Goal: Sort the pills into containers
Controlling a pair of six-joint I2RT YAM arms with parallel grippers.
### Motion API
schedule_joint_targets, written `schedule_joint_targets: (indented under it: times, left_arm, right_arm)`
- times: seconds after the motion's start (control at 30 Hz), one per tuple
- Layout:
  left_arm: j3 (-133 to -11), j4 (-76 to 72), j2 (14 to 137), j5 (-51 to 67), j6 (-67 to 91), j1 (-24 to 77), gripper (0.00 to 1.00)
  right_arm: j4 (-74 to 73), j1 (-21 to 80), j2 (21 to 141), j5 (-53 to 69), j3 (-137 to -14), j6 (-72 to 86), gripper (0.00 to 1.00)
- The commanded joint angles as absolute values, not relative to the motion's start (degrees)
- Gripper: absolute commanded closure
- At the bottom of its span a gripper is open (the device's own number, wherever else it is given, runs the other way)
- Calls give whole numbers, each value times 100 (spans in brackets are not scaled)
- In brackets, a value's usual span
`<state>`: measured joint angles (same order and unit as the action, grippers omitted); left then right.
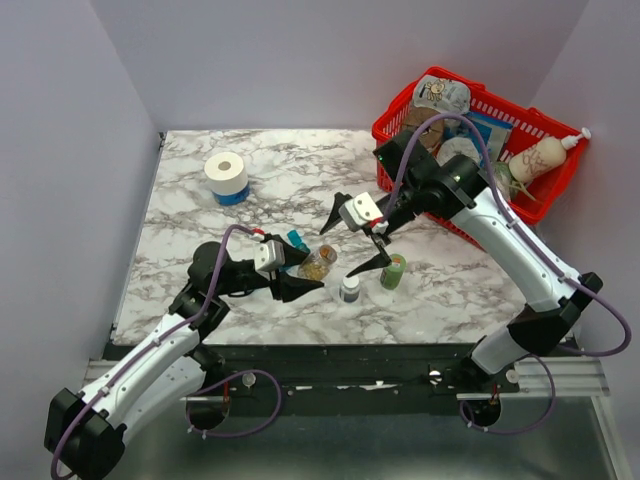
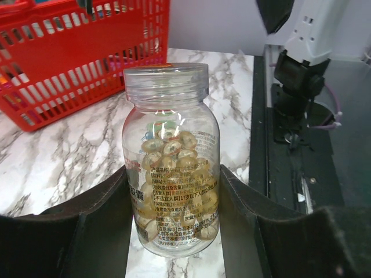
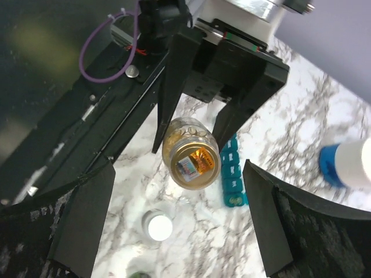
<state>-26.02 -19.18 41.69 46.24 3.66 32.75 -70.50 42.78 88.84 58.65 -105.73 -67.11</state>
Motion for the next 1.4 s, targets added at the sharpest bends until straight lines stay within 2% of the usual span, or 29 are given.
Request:
schedule_joint_targets:
  times: [0.0,0.2,0.3,0.4,0.43,0.53,0.67,0.83,1.13,1.23,1.27,1.37]
  left_arm:
    - [-2909,-2100,4280,5388,281,3287,100]
    - [-2900,-2118,4324,5362,299,3287,100]
    - [-2892,-2153,4368,5309,308,3296,100]
    - [-2883,-2180,4386,5230,308,3287,100]
    - [-2883,-2188,4394,5195,299,3287,100]
    - [-2883,-2162,4403,5089,264,3287,100]
    - [-2918,-2039,4403,5001,211,3287,100]
    - [-2944,-1960,4412,5010,185,3287,100]
    - [-2936,-1951,4438,4992,176,3287,100]
    - [-2944,-2013,4438,4975,219,3287,100]
    - [-2936,-2030,4438,4957,228,3287,100]
    - [-2874,-2196,4421,4808,255,3287,100]
  right_arm:
    - [-8094,4324,9201,6381,-10687,-8709,1]
    - [-7481,4412,9185,6179,-10284,-8113,8]
    - [-7128,4474,9044,6065,-10029,-7770,15]
    - [-7075,4509,9061,6003,-10019,-7550,26]
    - [-7093,4526,9062,5986,-10046,-7463,34]
    - [-7032,4553,9070,5933,-10037,-7244,39]
    - [-6637,4562,8965,5783,-9915,-6883,38]
    - [-6478,4562,8886,5722,-9905,-6706,31]
    - [-6381,4570,8833,5748,-9836,-6530,35]
    - [-6276,4562,8824,5722,-9695,-6460,43]
    - [-6197,4562,8824,5713,-9668,-6364,50]
    - [-5794,4562,8807,5608,-9537,-5760,61]
